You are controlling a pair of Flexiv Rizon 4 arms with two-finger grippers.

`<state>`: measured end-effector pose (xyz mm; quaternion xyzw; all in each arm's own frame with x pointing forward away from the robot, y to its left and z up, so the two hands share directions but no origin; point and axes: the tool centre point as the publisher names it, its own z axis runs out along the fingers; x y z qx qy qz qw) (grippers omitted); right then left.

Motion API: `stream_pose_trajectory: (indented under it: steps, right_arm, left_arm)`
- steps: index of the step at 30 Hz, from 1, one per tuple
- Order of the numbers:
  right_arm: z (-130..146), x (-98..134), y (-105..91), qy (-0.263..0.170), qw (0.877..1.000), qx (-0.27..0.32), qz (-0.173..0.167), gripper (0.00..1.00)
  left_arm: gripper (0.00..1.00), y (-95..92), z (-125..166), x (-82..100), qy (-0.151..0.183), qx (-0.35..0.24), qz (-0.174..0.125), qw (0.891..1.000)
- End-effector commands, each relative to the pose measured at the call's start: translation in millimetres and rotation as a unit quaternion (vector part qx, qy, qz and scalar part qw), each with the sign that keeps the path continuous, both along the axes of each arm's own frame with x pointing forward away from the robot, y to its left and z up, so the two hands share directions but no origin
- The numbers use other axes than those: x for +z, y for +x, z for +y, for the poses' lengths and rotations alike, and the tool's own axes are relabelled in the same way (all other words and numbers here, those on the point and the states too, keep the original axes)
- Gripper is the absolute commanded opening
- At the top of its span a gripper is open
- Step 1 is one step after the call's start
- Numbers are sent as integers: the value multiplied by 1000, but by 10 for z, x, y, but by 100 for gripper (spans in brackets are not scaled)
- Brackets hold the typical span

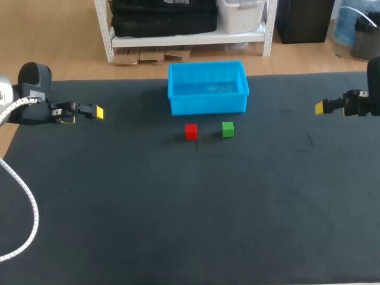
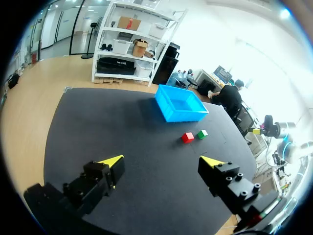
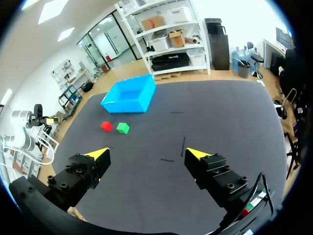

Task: Use the left arm to pick the red cube and place it into the blue plastic box first, then use the right arm to grasp the green cube and put it into the same blue plastic box after the first action is fully finished.

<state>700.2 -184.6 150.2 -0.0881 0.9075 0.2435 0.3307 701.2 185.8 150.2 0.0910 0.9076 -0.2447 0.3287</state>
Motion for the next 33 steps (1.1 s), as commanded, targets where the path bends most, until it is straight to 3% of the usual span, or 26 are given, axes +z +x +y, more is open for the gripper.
stream_pose_trajectory:
  steps: [1, 28, 33]
  right_arm:
    - [-3, -1, 0, 0, 1000, 0, 0, 100]
    - [-3, -1, 0, 0, 1000, 0, 0, 100]
    - [-3, -1, 0, 0, 1000, 0, 0, 100]
  left_arm:
    - [100, -1, 0, -1, 0, 0, 0, 1000]
    - [100, -1, 0, -1, 0, 0, 0, 1000]
    - [100, 15, -171, 19, -4, -18, 0, 1000]
